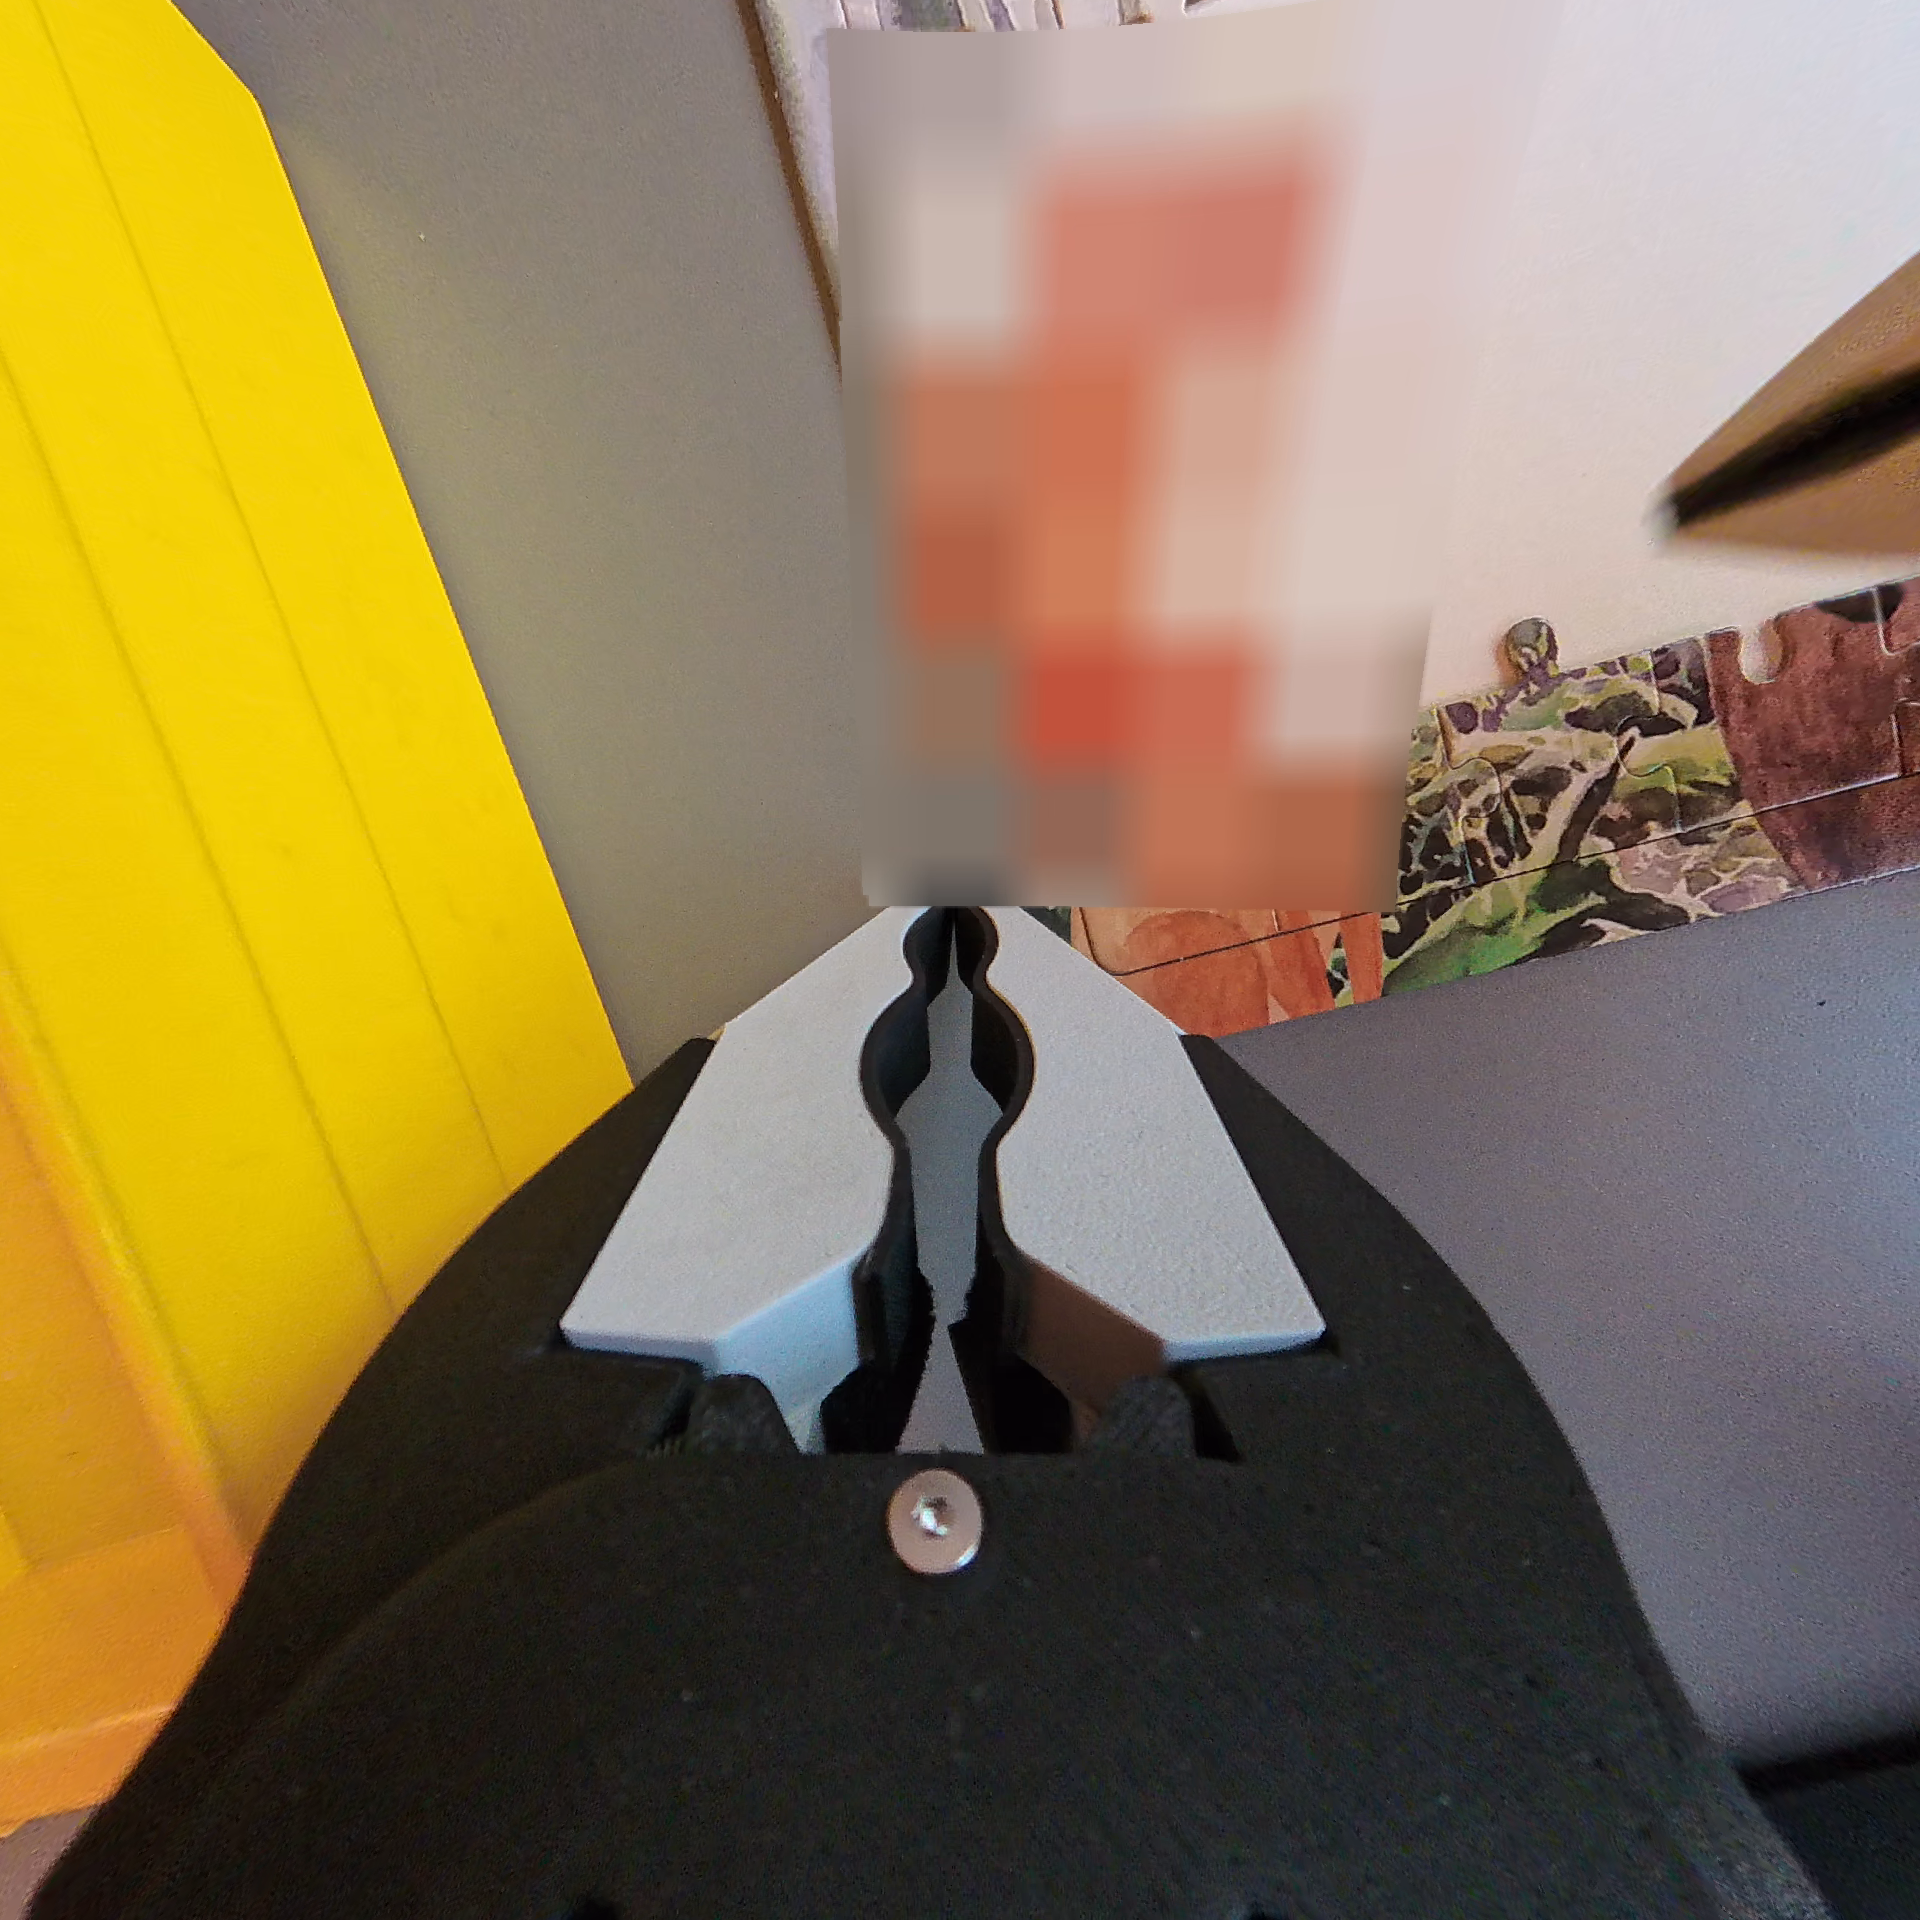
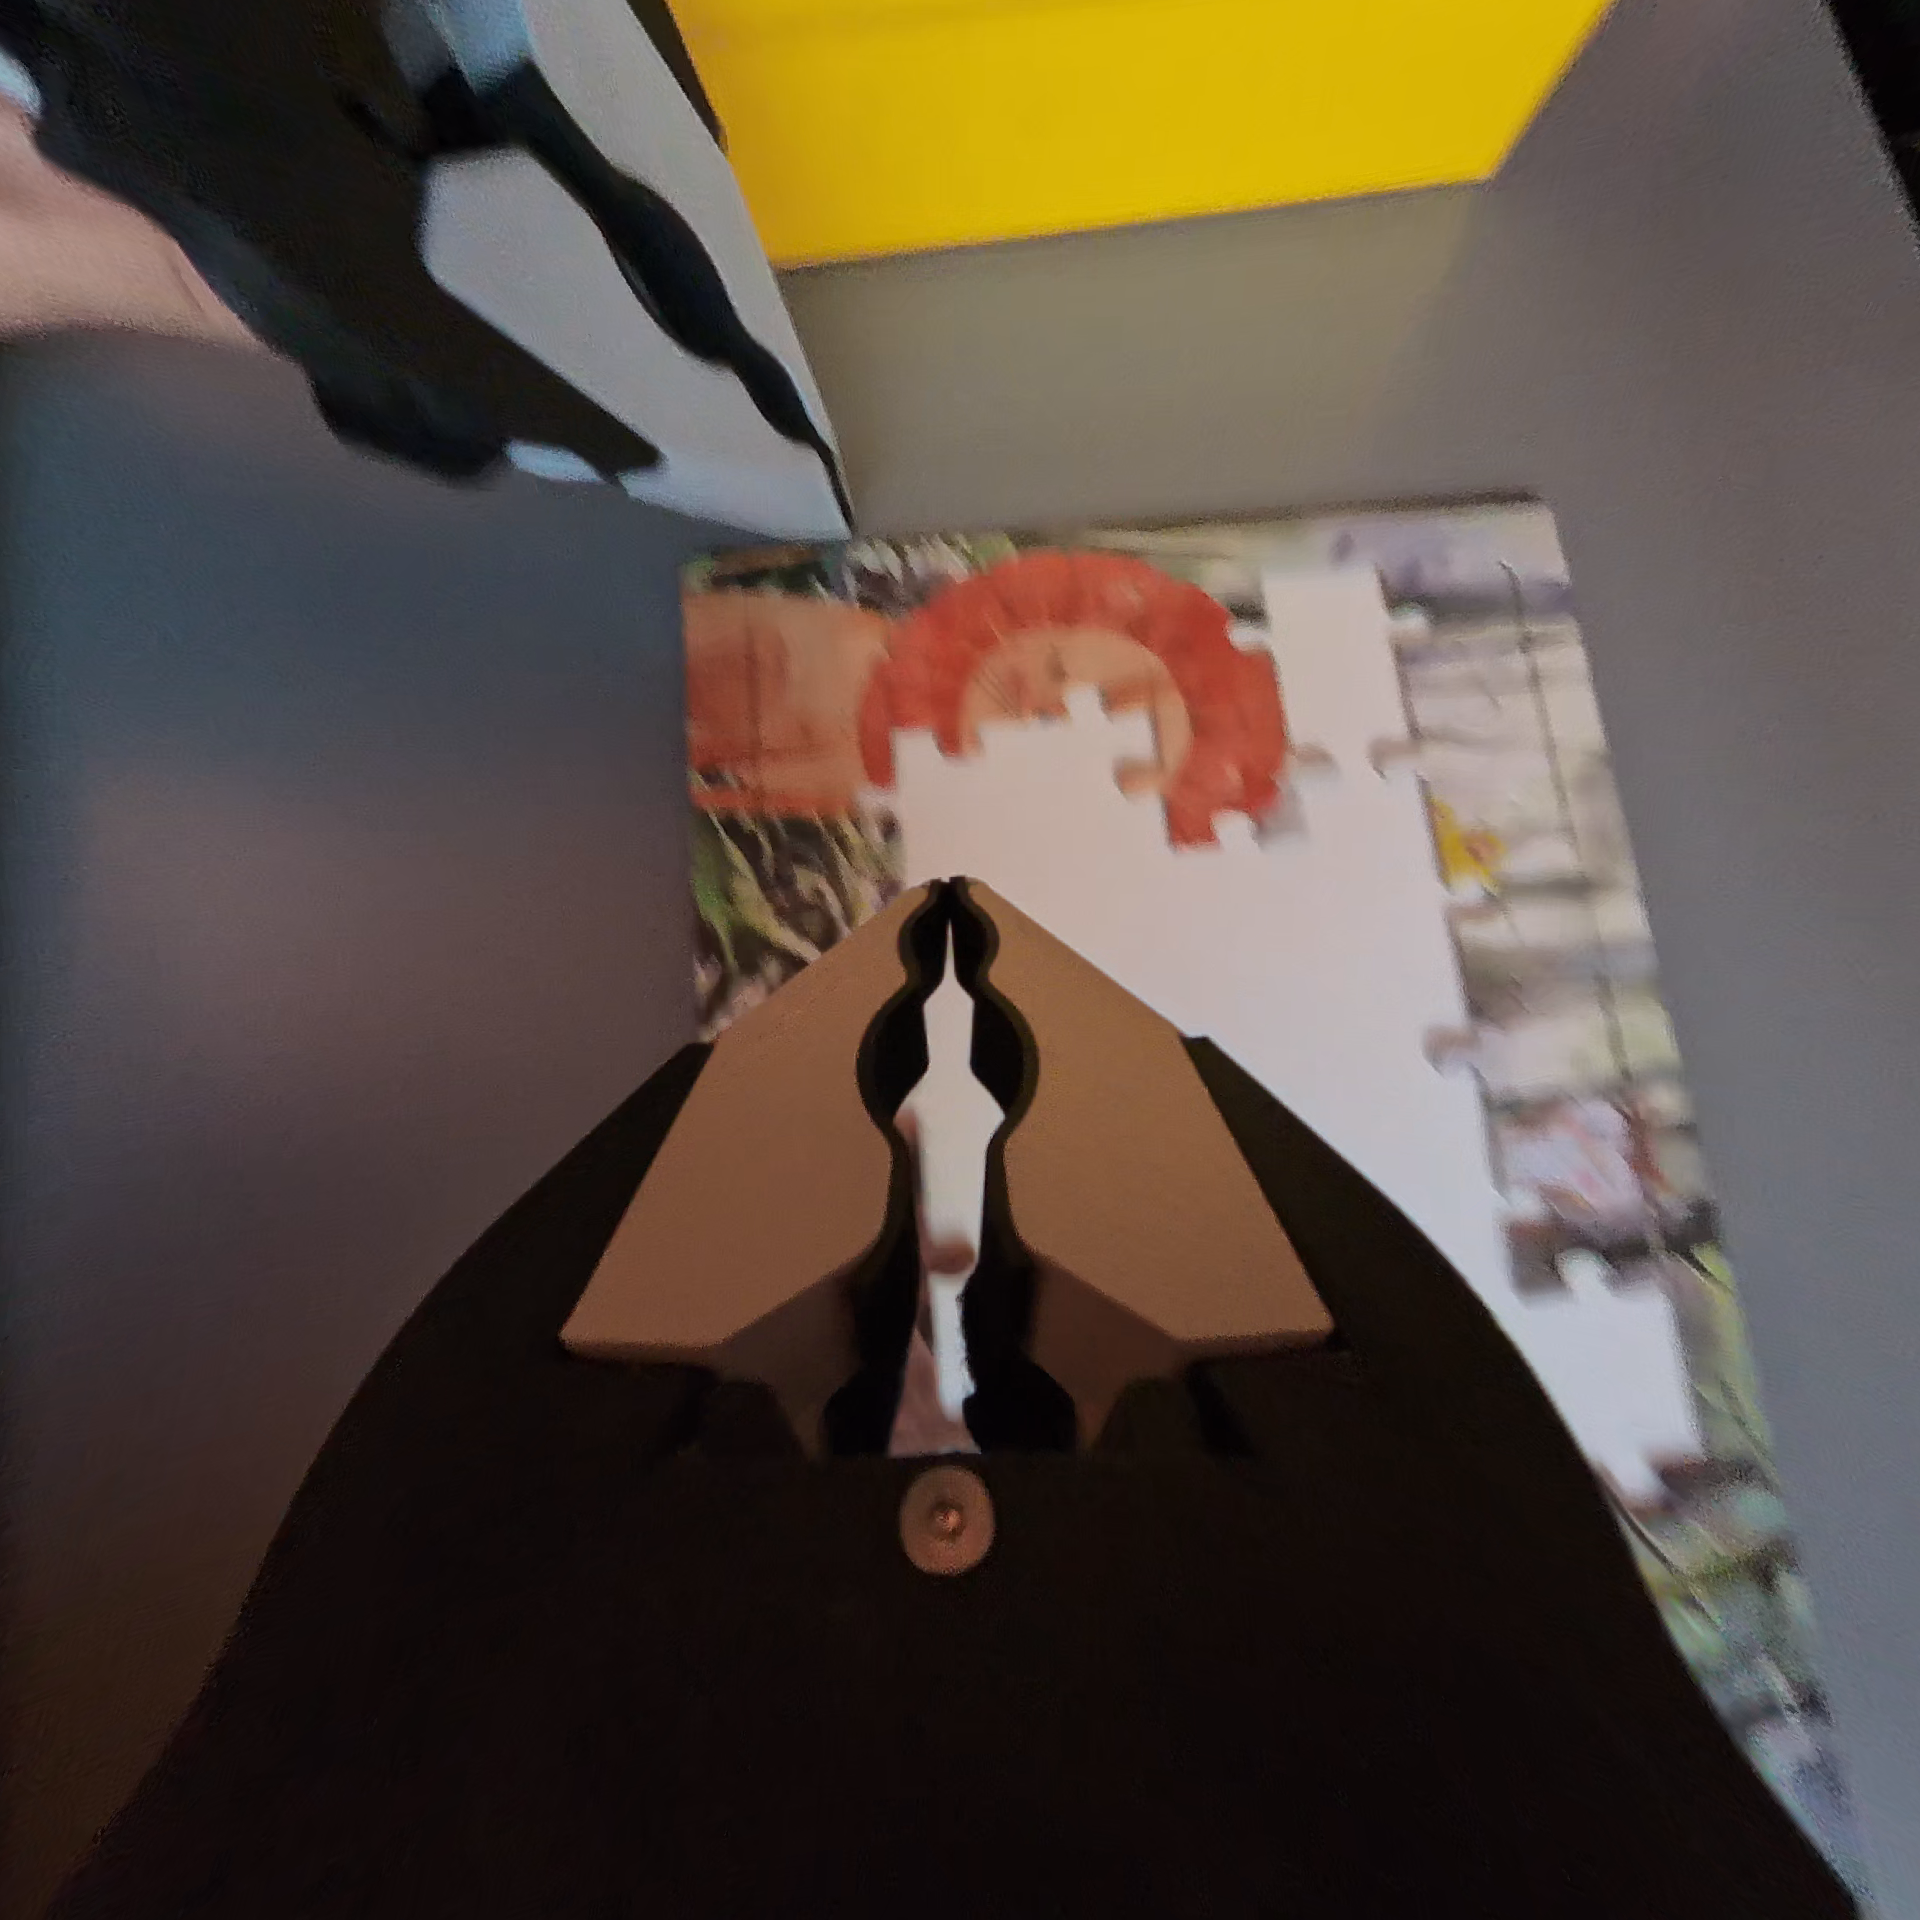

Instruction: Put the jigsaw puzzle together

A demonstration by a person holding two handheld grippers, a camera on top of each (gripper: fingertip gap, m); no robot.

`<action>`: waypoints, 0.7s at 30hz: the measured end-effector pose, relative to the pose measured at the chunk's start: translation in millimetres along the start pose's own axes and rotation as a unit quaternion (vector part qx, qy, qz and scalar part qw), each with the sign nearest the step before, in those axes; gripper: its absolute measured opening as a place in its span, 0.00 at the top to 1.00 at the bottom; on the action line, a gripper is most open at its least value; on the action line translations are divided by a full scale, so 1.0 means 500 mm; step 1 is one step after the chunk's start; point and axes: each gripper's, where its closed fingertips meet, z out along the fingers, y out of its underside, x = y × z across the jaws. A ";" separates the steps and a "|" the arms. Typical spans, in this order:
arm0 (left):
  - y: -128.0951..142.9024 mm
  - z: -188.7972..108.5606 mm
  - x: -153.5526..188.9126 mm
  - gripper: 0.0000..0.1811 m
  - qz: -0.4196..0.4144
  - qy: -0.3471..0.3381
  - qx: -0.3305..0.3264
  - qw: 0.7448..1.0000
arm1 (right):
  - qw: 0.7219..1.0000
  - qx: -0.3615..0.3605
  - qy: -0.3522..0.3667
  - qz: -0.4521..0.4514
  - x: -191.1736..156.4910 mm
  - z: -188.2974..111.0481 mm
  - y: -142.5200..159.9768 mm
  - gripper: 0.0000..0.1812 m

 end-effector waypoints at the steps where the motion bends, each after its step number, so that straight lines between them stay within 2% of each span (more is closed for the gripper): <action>1: 0.000 0.000 0.000 1.00 -0.001 0.001 0.000 1.000 | 1.000 -0.001 -0.002 0.003 -0.011 0.020 -0.011 1.00; 4: 0.000 0.000 0.000 1.00 0.000 0.001 0.001 1.000 | 0.999 -0.024 0.041 -0.013 -0.004 0.061 -0.014 1.00; 7: -0.001 0.001 0.001 1.00 0.005 -0.001 0.001 1.000 | 0.998 -0.048 0.040 -0.012 -0.004 0.079 -0.003 1.00; 21: -0.005 0.001 0.000 1.00 0.013 -0.004 0.002 1.000 | 0.999 -0.035 0.008 -0.016 -0.015 0.091 -0.011 1.00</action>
